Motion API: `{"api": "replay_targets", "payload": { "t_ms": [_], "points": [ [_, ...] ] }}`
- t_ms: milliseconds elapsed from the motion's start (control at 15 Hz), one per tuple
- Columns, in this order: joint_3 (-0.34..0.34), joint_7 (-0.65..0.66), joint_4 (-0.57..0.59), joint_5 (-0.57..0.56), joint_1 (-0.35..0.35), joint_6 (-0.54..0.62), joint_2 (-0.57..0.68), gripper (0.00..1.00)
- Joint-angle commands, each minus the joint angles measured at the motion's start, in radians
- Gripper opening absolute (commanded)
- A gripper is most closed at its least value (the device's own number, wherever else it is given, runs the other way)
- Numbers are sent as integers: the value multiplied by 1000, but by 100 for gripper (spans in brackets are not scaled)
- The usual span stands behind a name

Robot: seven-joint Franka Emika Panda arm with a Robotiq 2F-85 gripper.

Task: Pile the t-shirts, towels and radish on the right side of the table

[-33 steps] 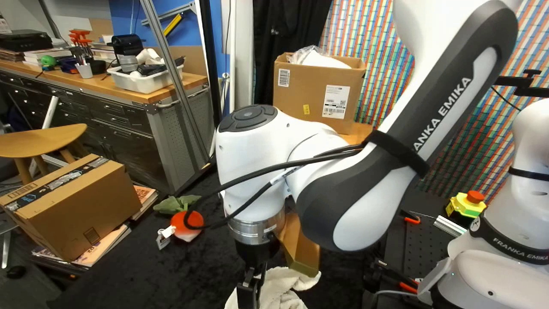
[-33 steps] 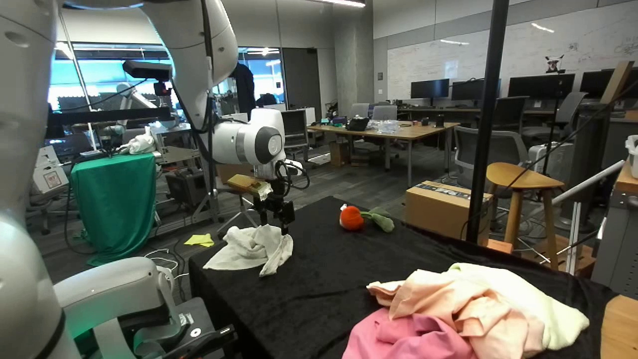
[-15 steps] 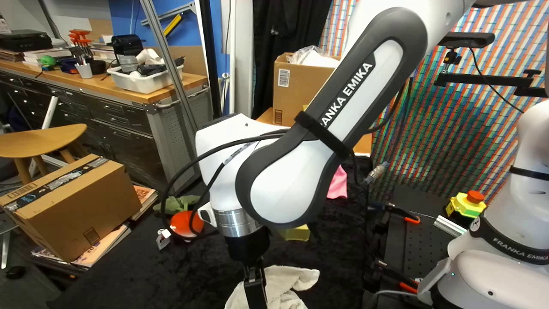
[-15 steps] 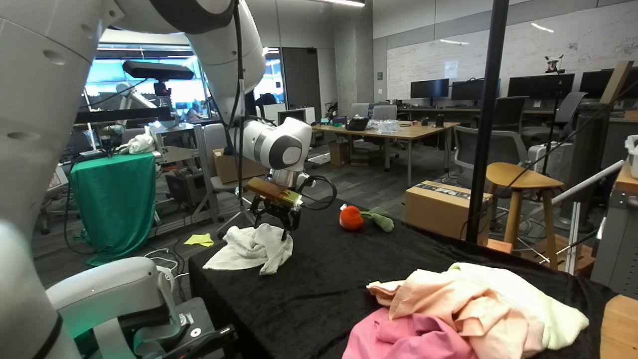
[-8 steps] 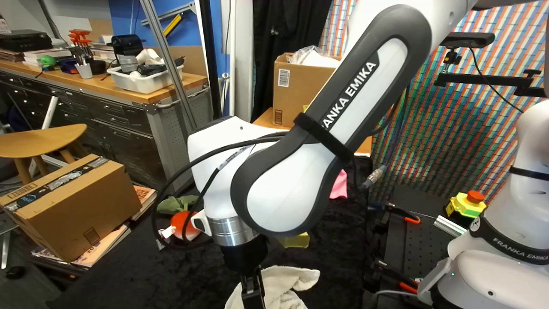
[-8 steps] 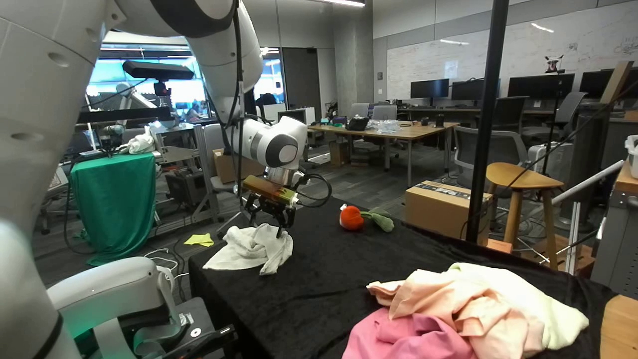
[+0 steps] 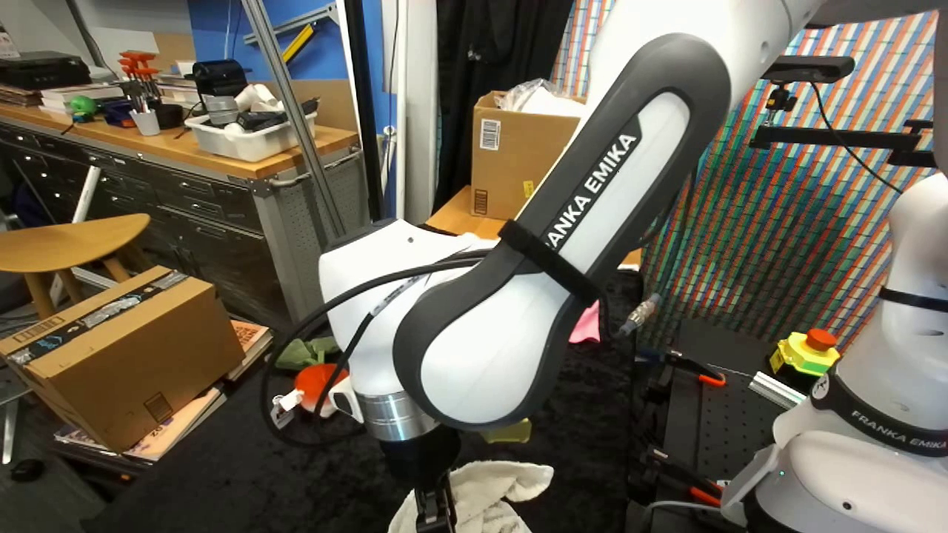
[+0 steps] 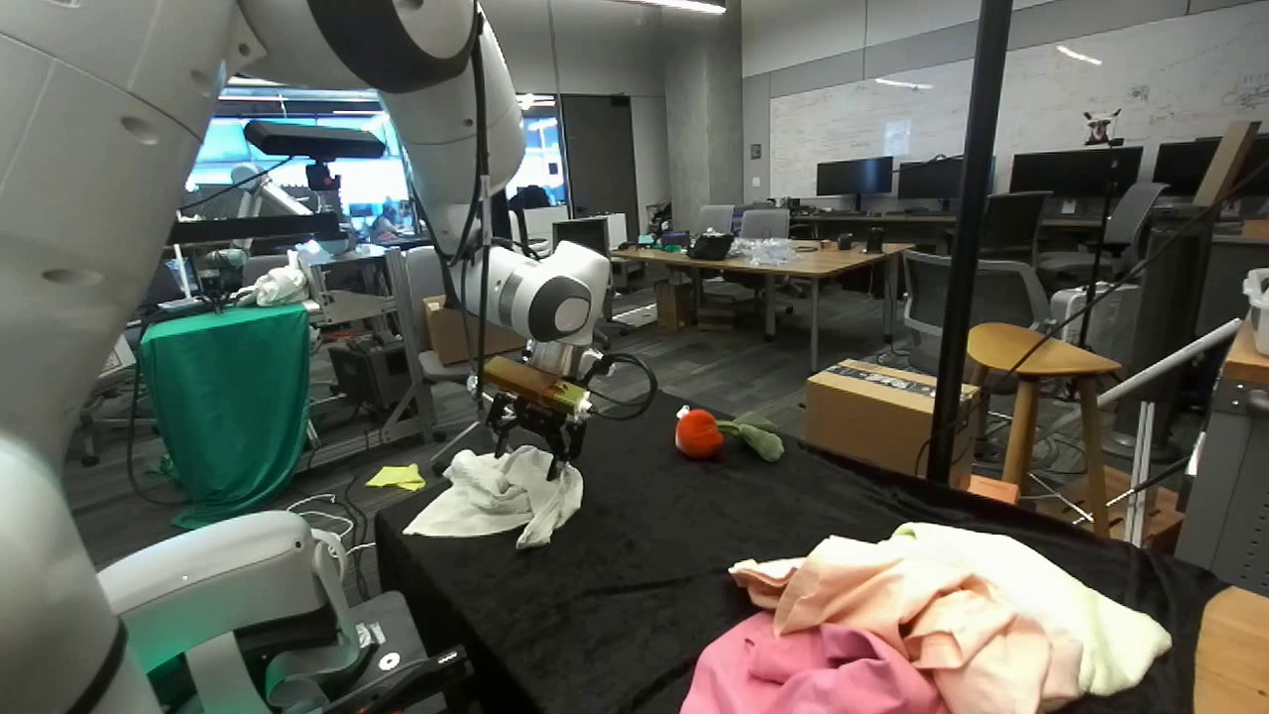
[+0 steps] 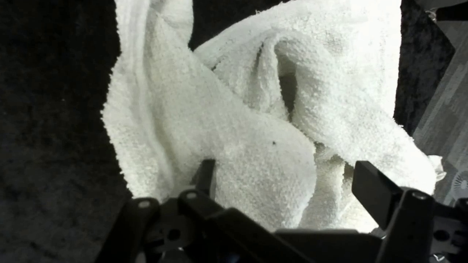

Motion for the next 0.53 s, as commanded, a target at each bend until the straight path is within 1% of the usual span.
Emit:
{"api": "replay_targets", "payload": {
  "t_ms": [0,67,133,267,333,400,467],
  "points": [
    [-8,10,41,1,7,-15,24,69],
    [-5,3,43,7,2,-19,23,62],
    [-2,-3,45,12,-3,-23,23,52],
    [2,-11,46,21,-12,-31,17,38],
    [6,-21,48,30,-20,-40,14,29],
    [11,-32,48,41,-29,-48,8,22],
    [15,-42,48,48,-37,-54,2,13]
  ]
}}
